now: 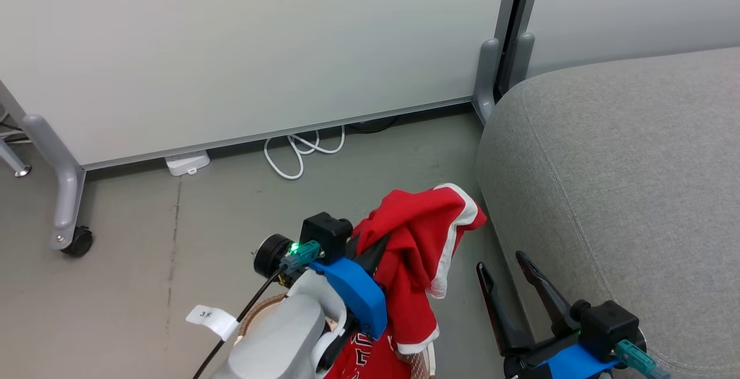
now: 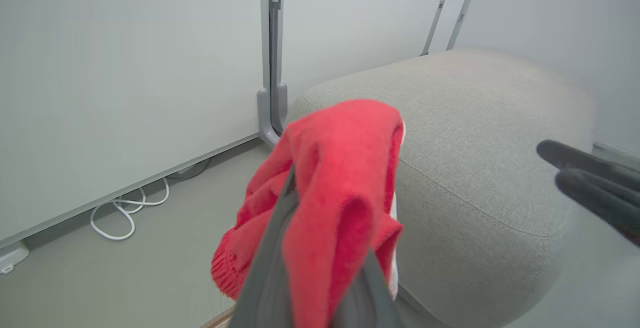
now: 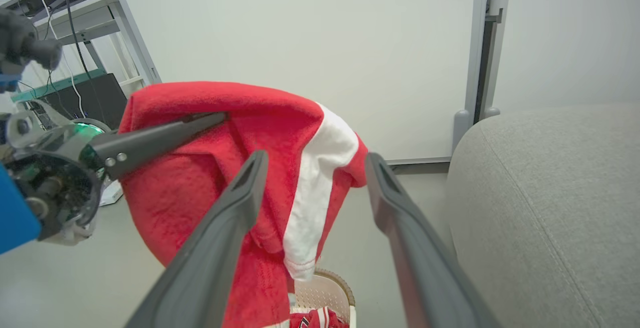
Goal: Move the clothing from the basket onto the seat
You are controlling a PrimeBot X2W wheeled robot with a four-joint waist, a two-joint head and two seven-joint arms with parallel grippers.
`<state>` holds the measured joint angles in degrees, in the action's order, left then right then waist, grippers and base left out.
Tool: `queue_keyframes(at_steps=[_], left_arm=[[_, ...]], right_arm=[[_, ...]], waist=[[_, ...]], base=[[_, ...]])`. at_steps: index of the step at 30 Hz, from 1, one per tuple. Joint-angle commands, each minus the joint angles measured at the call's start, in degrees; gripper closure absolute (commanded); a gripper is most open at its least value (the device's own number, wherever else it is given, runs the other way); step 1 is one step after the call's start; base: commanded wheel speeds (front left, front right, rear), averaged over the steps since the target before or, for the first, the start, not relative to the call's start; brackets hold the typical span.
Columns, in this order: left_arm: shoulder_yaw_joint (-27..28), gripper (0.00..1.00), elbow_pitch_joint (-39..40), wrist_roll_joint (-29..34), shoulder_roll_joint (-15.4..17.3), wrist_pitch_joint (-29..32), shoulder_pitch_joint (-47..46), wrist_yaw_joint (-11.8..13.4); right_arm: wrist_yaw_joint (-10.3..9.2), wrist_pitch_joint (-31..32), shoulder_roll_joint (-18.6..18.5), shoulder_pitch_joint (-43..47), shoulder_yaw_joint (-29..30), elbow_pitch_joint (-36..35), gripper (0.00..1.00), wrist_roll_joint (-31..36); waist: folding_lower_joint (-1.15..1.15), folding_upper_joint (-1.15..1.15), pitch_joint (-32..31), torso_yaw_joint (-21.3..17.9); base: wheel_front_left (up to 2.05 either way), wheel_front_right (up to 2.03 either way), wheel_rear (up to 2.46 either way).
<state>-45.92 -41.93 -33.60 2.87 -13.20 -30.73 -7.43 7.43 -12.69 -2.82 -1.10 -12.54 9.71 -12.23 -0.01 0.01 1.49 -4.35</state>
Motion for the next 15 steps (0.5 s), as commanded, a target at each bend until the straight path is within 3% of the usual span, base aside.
queue_keyframes(at_steps=[1,7,15], left_arm=[[-1.0,1.00,1.0,-1.4,0.0,0.3,-1.7,-0.1],[-4.0,1.00,2.6,-4.4,0.0,1.4,-5.1,0.1],[-7.5,1.00,4.8,-9.3,0.0,2.3,-9.0,2.1]], right_arm=[[0.11,0.1,-0.1,0.5,-0.2,-0.2,0.00,-0.1],[0.11,0.4,-0.1,0.8,-0.3,-0.2,0.00,-0.3],[0.11,0.7,-0.1,1.0,-0.5,0.0,0.00,-0.4]], waist=[[0.01,-0.01,-0.1,0.1],[0.01,-0.01,-0.7,0.4],[0.01,-0.01,-1.5,0.4]], base=[[0.00,0.00,0.00],[0.00,0.00,0.00],[0.00,0.00,0.00]])
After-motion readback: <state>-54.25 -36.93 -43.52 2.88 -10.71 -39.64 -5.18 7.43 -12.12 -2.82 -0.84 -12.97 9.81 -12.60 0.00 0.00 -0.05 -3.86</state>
